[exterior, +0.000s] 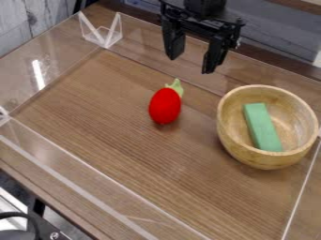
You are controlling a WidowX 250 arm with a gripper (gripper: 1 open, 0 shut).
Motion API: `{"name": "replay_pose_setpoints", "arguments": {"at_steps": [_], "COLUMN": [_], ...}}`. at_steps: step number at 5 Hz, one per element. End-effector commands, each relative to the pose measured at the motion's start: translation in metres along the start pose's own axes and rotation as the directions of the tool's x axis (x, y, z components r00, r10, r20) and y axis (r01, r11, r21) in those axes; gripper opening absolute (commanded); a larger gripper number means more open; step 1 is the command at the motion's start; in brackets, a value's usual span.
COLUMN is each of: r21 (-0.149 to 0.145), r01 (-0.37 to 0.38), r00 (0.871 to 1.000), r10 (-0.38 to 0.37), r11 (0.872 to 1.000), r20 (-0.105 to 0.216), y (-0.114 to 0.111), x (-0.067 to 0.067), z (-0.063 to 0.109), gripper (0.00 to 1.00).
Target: Remove the green block from the brown bowl and put it on the table
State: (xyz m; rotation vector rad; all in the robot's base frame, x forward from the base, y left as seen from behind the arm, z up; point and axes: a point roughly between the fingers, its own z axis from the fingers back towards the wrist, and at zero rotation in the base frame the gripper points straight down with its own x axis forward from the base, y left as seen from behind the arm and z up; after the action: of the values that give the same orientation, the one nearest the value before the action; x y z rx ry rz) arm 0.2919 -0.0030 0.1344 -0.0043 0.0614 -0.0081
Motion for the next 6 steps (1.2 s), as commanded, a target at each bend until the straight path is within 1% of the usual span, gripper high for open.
{"name": "replay_pose_setpoints", "arguments": {"at_steps": [1,2,4,5,6], "r21": [-0.008,-0.023,-0.051,-0.063,-0.072], "r01": [-0.006,-0.043,-0.107,-0.204,-0.306], "r00": [0.999,0.998,0.994,0.979,0.952], "r10": [0.006,0.042,0.106,0.202,0.305], "r11": [1.000,0.999,0.993,0.977,0.949], "r20": [-0.039,-0.049,-0.034,-0.028,-0.028], "y": [-0.003,-0.030,-0.095,-0.103,-0.106], "x": [-0.002,0.002,0.016,0.019,0.025], "z": [-0.014,-0.024,-0.033,-0.040,-0.049], "gripper": [1.00,1.00,1.00,1.00,1.00]}}
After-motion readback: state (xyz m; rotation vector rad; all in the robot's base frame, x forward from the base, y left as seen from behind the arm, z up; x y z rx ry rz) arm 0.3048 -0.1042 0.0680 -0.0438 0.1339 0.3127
